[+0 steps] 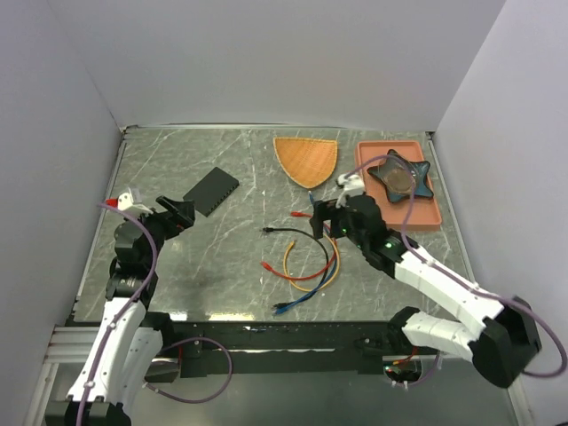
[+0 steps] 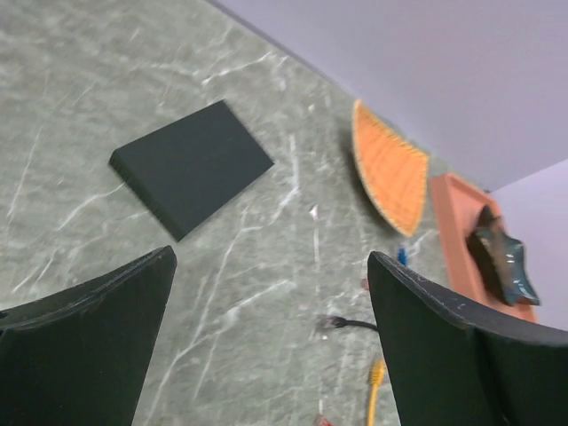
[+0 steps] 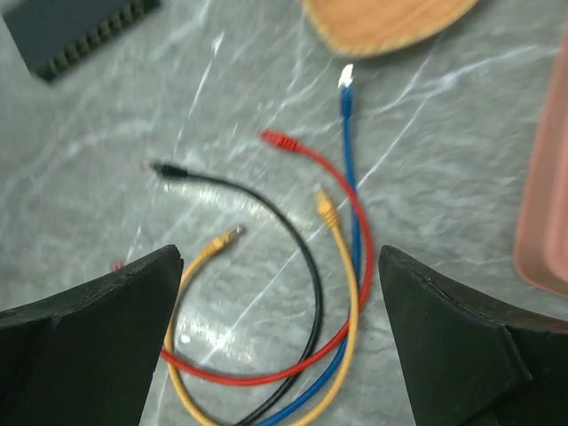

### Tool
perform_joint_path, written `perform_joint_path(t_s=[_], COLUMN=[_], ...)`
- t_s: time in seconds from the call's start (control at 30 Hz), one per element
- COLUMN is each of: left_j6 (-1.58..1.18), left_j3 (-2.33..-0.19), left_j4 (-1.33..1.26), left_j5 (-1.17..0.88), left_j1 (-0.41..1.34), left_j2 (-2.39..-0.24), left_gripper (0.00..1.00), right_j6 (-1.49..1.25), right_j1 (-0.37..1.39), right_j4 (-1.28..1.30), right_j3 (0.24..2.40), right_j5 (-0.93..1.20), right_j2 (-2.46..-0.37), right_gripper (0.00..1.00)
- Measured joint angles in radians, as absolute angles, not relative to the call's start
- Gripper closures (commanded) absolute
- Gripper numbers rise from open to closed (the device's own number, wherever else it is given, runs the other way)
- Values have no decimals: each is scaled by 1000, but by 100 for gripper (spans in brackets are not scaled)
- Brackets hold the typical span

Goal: Insert the plug into the switch port

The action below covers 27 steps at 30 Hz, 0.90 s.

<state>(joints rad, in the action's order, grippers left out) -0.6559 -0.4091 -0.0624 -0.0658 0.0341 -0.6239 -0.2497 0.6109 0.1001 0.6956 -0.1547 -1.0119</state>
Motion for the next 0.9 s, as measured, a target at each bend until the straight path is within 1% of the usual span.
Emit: perform_joint_path(t_s=[0.17, 0.23, 0.33, 0.43, 0.53, 0.6, 0.67, 0.7, 0.77, 0.8, 0.87, 0.9], left_j6=[-659, -659, -667, -683, -693, -694, -696, -696, -697, -697, -697, -697], left_j3=[-413, -422, -432, -450, -533, -625, -708, -741, -778, -788, -789, -789], left_j4=[-70, -69, -79, -61, 3, 62, 105, 125, 148, 155, 170, 181], left_j5=[-112, -144, -195, -199, -138, -65, -3, 23, 60, 73, 91, 98], left_j1=[34, 34, 38, 71, 166, 257, 327, 355, 388, 398, 403, 403], left_j2=[-601, -640, -704, -760, -837, -908, -970, -993, -1025, -1036, -1045, -1048], left_gripper=[4, 4, 4, 4, 4, 4, 4, 4, 4, 4, 4, 4], right_j6=[-237, -247, -288, -339, -374, -386, -389, -388, -375, -369, -347, -337], right_j1=[698, 733, 769, 808, 852, 884, 915, 929, 958, 970, 1002, 1013], right_j4=[153, 175, 212, 248, 282, 301, 315, 316, 316, 319, 314, 309], right_j3=[782, 817, 866, 906, 926, 949, 971, 980, 983, 983, 983, 982], right_j5=[-130, -117, -98, -89, -89, -88, -84, -82, -78, -75, -69, -65], right_j2=[-1176, -1230, -1307, -1388, -1441, -1482, -1524, -1540, -1556, -1558, -1558, -1558], right_gripper=[2, 7, 7, 7, 8, 10, 10, 11, 12, 14, 15, 17])
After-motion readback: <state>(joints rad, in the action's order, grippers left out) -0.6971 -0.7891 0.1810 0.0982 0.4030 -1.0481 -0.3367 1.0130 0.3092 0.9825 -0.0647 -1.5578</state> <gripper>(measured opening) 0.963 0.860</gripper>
